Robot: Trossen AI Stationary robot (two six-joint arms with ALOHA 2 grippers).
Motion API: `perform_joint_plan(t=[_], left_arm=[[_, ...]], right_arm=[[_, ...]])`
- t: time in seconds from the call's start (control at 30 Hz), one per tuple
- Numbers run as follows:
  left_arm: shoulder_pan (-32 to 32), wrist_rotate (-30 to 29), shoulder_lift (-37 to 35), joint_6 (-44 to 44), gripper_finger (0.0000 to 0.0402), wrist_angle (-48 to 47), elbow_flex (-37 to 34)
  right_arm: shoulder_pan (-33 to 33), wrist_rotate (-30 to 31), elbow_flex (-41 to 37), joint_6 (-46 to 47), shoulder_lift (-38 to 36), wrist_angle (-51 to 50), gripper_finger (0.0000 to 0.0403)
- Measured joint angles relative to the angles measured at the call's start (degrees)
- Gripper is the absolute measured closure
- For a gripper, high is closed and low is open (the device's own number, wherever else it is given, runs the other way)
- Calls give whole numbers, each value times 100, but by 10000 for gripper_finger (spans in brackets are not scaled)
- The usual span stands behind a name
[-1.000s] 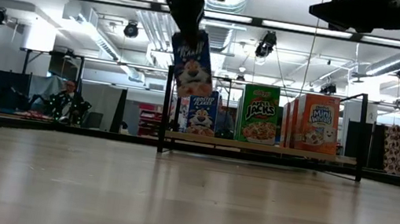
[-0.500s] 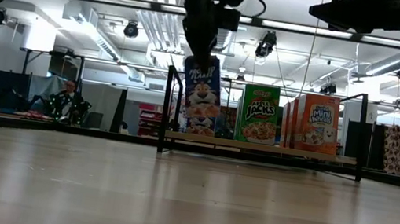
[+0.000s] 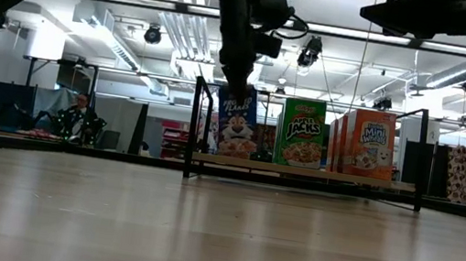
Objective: Stack cereal on shelf
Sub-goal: Put the left blue cereal box aligned with the other blue cereal box on the shelf
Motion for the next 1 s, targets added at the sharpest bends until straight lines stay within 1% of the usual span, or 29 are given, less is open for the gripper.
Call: perform_joint_plan(t=[0.07,0.63,0.73,0.83,1.0], left_arm=[[39,-102,41,46,252,0,0],[120,-166,74,341,195,355,0],[120,-372,74,357,188,342,3],[123,-596,74,365,184,236,164],[125,-593,74,355,184,-29,715]], right_arm=[[0,0,0,0,0,0,369],[0,4,2,0,0,0,369],[0,4,2,-25,0,0,369],[0,4,2,-26,0,0,369],[0,5,2,-26,0,2,369]])
